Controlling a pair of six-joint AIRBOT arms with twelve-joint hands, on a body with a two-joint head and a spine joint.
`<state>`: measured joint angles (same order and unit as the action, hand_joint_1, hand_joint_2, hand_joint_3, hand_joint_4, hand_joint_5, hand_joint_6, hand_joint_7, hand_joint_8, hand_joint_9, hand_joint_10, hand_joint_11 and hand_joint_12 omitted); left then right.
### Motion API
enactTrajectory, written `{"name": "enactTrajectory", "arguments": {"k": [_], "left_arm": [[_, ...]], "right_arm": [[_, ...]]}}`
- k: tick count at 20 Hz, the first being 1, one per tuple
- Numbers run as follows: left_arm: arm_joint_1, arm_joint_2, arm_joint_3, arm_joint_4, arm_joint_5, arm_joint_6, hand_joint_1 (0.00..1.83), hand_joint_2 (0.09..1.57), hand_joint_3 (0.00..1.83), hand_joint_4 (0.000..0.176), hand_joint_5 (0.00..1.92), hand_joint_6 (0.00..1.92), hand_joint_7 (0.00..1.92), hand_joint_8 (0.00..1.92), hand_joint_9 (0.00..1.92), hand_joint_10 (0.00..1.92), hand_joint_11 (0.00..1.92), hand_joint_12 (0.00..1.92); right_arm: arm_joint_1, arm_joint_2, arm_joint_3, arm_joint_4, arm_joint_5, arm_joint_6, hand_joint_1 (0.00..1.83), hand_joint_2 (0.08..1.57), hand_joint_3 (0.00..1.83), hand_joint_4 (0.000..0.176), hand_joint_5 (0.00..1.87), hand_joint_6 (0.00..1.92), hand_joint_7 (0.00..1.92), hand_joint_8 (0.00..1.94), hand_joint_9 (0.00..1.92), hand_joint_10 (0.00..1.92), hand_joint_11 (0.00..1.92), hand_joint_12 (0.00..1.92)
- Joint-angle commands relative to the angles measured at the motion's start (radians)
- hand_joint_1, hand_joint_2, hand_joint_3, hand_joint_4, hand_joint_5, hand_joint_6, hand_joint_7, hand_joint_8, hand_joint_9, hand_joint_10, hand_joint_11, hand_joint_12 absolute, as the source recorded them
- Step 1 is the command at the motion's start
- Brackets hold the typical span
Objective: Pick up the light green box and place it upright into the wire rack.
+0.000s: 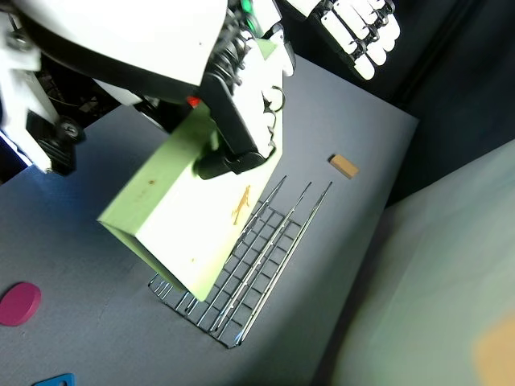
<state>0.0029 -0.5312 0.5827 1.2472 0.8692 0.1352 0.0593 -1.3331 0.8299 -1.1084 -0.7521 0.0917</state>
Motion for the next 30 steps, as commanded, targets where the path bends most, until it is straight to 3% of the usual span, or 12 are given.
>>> {"name": "enactTrajectory", "arguments": {"k": [1,18,30], "left_arm": [[-0.016,0.005,-0.005,0.086,-0.010,0.007,0.00,1.38,0.00,0.000,0.06,0.00,0.04,0.00,0.00,0.00,0.00,0.10],[-0.012,0.006,-0.010,0.086,-0.010,0.031,0.00,1.39,0.00,0.000,0.07,0.00,0.05,0.00,0.00,0.00,0.00,0.16],[-0.013,0.006,-0.011,0.086,-0.005,0.033,0.00,1.38,0.00,0.000,0.07,0.00,0.06,0.00,0.00,0.00,0.00,0.23]], "right_arm": [[0.003,-0.008,0.007,-0.071,0.023,0.004,1.24,1.10,0.00,0.000,0.87,1.15,1.16,0.79,1.03,0.97,0.81,1.55],[-0.036,-0.036,0.032,-0.071,-0.036,0.050,1.24,1.10,0.00,0.000,0.87,1.14,1.16,0.80,1.03,0.97,0.81,1.55],[-0.118,-0.065,0.103,-0.132,-0.012,0.163,1.24,1.11,0.00,0.000,0.87,1.16,1.15,0.79,1.03,0.98,0.81,1.56]]}}
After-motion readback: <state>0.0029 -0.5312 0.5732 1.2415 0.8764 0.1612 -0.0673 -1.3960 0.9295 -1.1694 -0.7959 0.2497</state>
